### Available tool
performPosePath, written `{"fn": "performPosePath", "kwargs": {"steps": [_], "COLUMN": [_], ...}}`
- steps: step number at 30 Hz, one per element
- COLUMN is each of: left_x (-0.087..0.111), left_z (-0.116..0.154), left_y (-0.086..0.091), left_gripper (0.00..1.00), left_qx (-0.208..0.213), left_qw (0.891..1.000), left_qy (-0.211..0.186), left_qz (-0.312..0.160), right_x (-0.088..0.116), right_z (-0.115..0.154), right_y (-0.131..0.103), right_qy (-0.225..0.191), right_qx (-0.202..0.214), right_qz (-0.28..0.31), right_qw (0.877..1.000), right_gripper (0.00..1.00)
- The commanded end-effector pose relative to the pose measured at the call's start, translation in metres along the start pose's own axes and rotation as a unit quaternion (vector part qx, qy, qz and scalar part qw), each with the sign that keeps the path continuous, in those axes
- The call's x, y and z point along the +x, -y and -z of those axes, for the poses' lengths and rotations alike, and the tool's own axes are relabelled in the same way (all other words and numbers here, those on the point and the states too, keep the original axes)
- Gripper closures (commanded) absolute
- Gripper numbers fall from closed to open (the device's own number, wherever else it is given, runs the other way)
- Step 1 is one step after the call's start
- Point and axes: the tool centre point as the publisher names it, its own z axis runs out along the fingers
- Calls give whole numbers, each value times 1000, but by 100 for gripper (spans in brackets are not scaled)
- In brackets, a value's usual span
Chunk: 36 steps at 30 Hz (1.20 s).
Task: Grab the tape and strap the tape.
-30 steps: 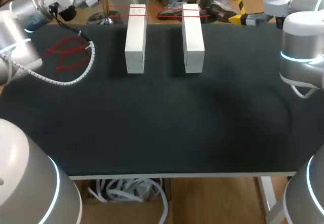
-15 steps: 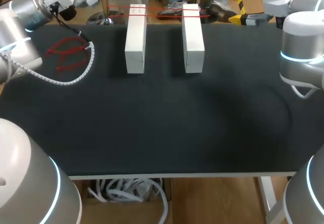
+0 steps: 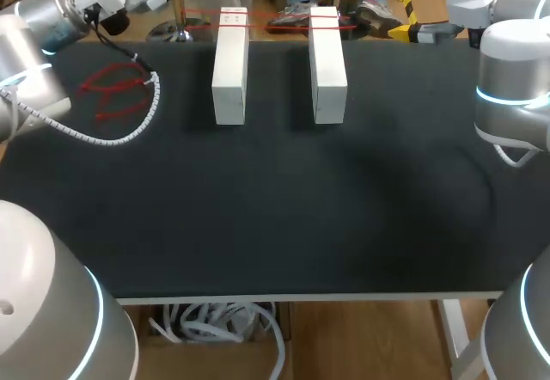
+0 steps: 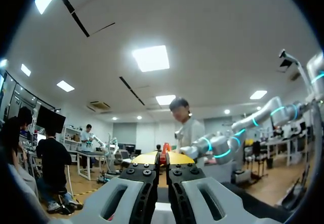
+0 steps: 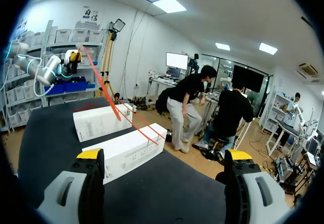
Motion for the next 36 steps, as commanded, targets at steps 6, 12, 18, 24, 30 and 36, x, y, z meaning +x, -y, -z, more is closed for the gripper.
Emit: {"fn": "performPosePath", "kwargs": {"steps": [6,12,18,24,30,36], "left_x": [1,1,1,1,1,1], "left_z": [0,0,0,0,0,0], "left_y": [0,0,0,0,0,0], "left_gripper": [100,100,100,100,100,100], "left_qx": [0,0,0,0,0,0], "left_qw": [1000,1000,1000,1000,1000,1000], "left_qy": [1,1,1,1,1,1], "left_qz": [-1,-1,-1,-1,-1,-1], "right_x": [0,0,-5,-6,2,11], "right_z": [0,0,8,13,12,11], "right_y": [0,-1,0,2,-5,-14], "right_qy": [0,15,111,177,237,258], "right_qx": [0,-7,-9,-29,-70,-117], "right_qz": [0,5,25,50,97,106], "right_qw": [1000,1000,993,982,964,953], "right_gripper": [0,0,0,0,0,0]}}
